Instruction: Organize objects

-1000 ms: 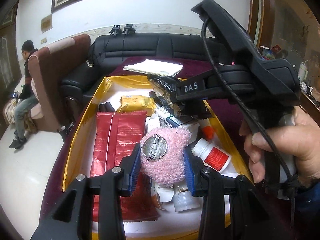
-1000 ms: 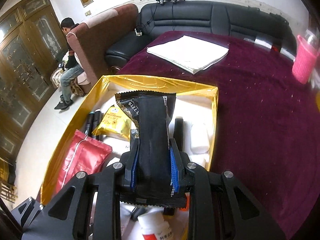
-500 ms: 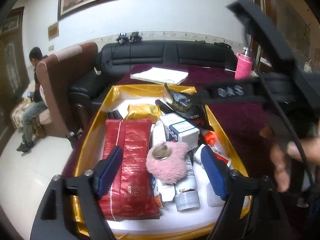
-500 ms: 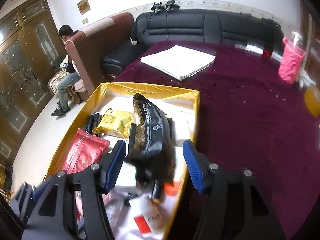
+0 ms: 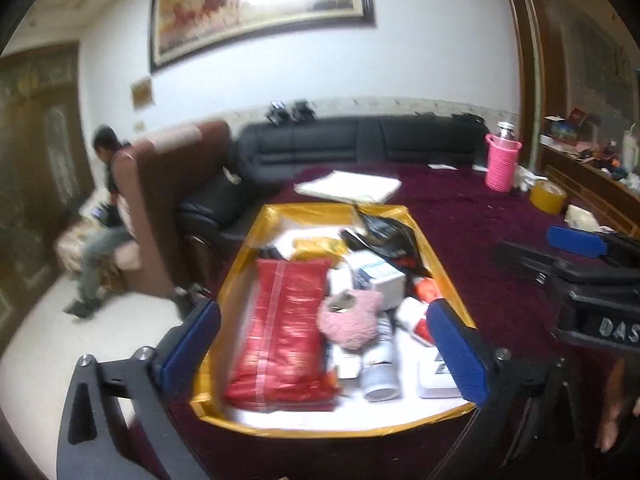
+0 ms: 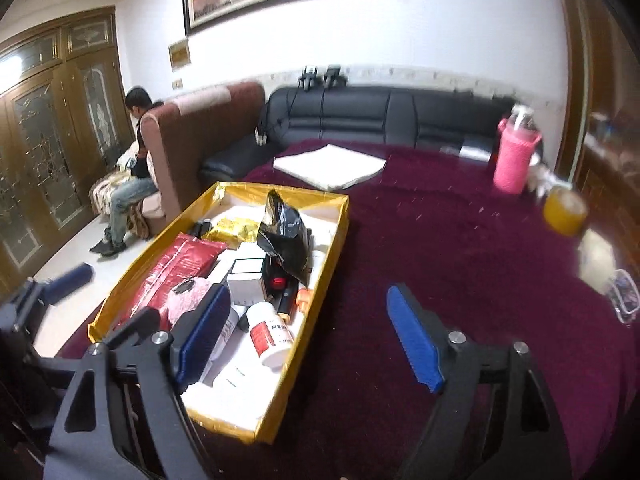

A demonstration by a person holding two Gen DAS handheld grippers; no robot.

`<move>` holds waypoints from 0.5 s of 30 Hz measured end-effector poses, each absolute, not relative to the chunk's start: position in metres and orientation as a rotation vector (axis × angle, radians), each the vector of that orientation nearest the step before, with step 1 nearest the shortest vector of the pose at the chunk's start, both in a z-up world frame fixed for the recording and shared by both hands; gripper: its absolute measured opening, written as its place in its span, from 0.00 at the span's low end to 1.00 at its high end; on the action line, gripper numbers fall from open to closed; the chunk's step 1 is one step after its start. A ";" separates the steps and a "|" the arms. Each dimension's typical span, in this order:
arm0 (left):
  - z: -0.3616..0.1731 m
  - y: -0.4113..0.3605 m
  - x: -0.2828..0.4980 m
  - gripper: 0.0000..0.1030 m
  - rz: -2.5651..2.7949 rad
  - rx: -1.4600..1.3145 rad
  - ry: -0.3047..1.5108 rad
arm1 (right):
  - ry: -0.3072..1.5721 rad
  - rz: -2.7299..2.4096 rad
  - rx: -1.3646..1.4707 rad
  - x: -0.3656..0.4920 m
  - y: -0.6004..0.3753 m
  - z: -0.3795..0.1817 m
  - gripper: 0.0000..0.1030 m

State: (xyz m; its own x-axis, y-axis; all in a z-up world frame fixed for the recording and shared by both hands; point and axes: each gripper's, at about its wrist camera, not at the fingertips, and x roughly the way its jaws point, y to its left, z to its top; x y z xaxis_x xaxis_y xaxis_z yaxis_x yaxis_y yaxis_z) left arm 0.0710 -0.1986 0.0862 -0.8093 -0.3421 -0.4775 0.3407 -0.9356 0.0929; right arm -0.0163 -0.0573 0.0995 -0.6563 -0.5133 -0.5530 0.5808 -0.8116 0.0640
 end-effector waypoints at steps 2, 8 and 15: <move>0.089 -0.196 0.079 0.99 -2.669 0.688 -0.048 | 0.162 -2.422 0.710 -0.003 -0.054 0.099 0.79; 0.087 -0.209 0.100 0.99 -2.542 0.610 0.008 | 0.227 -2.444 0.686 0.014 -0.058 0.086 0.79; 0.077 -0.229 0.101 0.99 -2.473 0.638 0.025 | 0.174 -2.346 0.647 0.025 -0.056 0.075 0.80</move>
